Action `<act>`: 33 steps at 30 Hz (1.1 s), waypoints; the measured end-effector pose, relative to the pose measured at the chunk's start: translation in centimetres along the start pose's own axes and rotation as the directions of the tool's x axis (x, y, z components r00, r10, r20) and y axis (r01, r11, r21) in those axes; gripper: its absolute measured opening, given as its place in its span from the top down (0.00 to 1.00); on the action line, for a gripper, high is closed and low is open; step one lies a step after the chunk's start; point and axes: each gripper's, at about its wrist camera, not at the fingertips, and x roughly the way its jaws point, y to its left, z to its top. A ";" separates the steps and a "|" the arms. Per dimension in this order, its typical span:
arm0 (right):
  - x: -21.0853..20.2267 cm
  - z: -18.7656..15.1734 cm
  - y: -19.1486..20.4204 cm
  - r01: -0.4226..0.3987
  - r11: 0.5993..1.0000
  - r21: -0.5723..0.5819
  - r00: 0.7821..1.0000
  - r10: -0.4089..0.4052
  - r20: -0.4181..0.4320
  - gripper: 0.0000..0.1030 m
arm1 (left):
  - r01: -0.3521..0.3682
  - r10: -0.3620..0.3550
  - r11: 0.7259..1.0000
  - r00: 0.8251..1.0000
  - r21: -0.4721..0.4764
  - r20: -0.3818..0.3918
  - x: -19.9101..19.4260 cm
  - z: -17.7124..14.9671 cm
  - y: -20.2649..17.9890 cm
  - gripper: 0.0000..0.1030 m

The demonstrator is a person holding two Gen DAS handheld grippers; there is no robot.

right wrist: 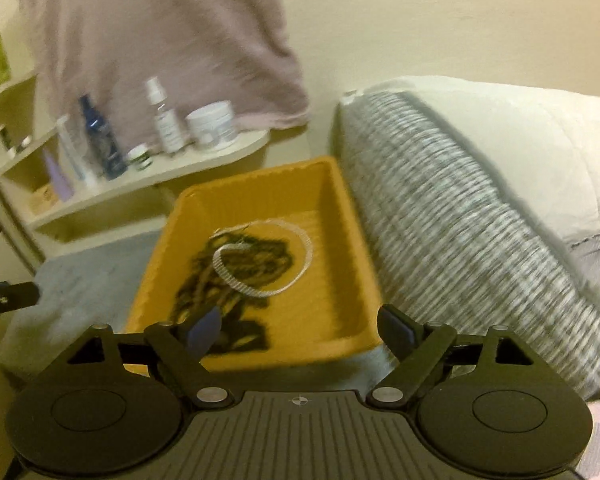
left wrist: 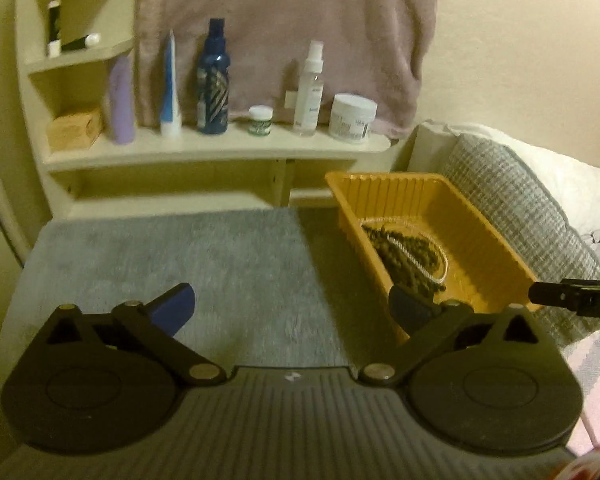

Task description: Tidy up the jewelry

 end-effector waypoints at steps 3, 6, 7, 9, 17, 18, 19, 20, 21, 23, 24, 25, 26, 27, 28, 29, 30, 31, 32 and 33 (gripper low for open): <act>-0.4 -0.7 1.9 -0.002 0.999 -0.032 1.000 0.001 -0.018 0.17 | -0.026 0.026 1.000 0.999 -0.002 -0.031 -0.6 -1.2 -0.1 0.01; -0.8 -1.5 3.2 -0.005 0.999 -0.047 0.999 0.003 -0.038 0.17 | -0.029 0.028 0.999 0.999 -0.018 -0.047 -1.3 -2.2 -0.1 0.01; -0.9 -1.7 3.6 -0.005 0.999 -0.050 0.999 0.003 -0.047 0.17 | -0.035 0.033 0.999 0.998 -0.021 -0.053 -1.6 -2.5 -0.1 0.01; -1.0 -2.1 4.2 -0.005 0.998 -0.058 0.998 0.001 -0.061 0.17 | -0.041 0.039 0.998 0.997 -0.037 -0.064 -2.2 -3.0 -0.1 0.01; -2.0 -3.1 6.0 -0.003 0.997 -0.083 0.996 -0.004 -0.085 0.17 | -0.087 0.079 0.992 0.993 -0.093 -0.086 -4.1 -4.4 0.3 0.01; -2.3 -3.2 6.3 -0.003 0.996 -0.085 0.996 -0.004 -0.085 0.17 | -0.088 0.079 0.991 0.993 -0.101 -0.089 -4.3 -4.5 0.4 0.01; -2.5 -3.3 6.4 -0.007 0.996 -0.086 0.997 0.000 -0.083 0.17 | -0.085 0.075 0.991 0.993 -0.106 -0.092 -4.5 -4.7 0.4 0.01; -2.7 -3.4 6.6 -0.010 0.996 -0.086 0.997 0.003 -0.081 0.17 | -0.084 0.073 0.991 0.993 -0.107 -0.095 -4.7 -4.8 0.4 0.01; -2.8 -3.5 6.8 -0.012 0.996 -0.085 0.997 0.005 -0.080 0.17 | -0.089 0.078 0.990 0.992 -0.106 -0.097 -4.9 -4.8 0.4 0.01; -3.0 -3.7 7.1 -0.019 0.996 -0.082 0.997 0.012 -0.081 0.17 | -0.101 0.092 0.990 0.991 -0.100 -0.095 -5.3 -5.0 0.2 0.01; -3.0 -3.7 7.3 -0.024 0.996 -0.082 0.996 0.017 -0.083 0.17 | -0.108 0.100 0.990 0.991 -0.095 -0.094 -5.5 -5.1 0.2 0.01; -2.9 -3.8 7.5 -0.027 0.996 -0.082 0.996 0.020 -0.085 0.17 | -0.119 0.111 0.989 0.990 -0.091 -0.092 -5.7 -5.1 0.1 0.01; -2.9 -3.8 7.7 -0.029 0.996 -0.079 0.996 0.022 -0.086 0.17 | -0.130 0.122 0.988 0.989 -0.088 -0.089 -5.8 -5.2 0.0 0.01; -2.8 -3.8 7.8 -0.033 0.996 -0.078 0.996 0.026 -0.088 0.17 | -0.137 0.130 0.987 0.988 -0.084 -0.087 -6.0 -5.2 0.0 0.01; -2.7 -3.9 8.0 -0.036 0.996 -0.077 0.996 0.029 -0.088 0.17 | -0.139 0.132 0.987 0.988 -0.084 -0.086 -6.1 -5.2 0.0 0.01; -2.7 -4.0 8.2 -0.039 0.996 -0.076 0.996 0.032 -0.089 0.17 | -0.141 0.134 0.986 0.987 -0.084 -0.086 -6.2 -5.2 0.0 0.01; -2.6 -4.0 8.4 -0.043 0.996 -0.078 0.995 0.036 -0.090 0.17 | -0.144 0.137 0.986 0.987 -0.081 -0.084 -6.2 -5.2 0.0 0.01; -2.6 -4.0 8.6 -0.049 0.995 -0.081 0.995 0.041 -0.091 0.17 | -0.146 0.139 0.986 0.987 -0.080 -0.083 -6.3 -5.2 0.1 0.01; -2.6 -4.0 8.9 -0.054 0.995 -0.085 0.995 0.046 -0.090 0.17 | -0.148 0.141 0.986 0.987 -0.077 -0.081 -6.4 -5.3 0.1 0.01; -2.6 -4.1 9.1 -0.057 0.994 -0.091 0.995 0.049 -0.092 0.17 | -0.148 0.142 0.986 0.987 -0.075 -0.080 -6.4 -5.3 0.1 0.01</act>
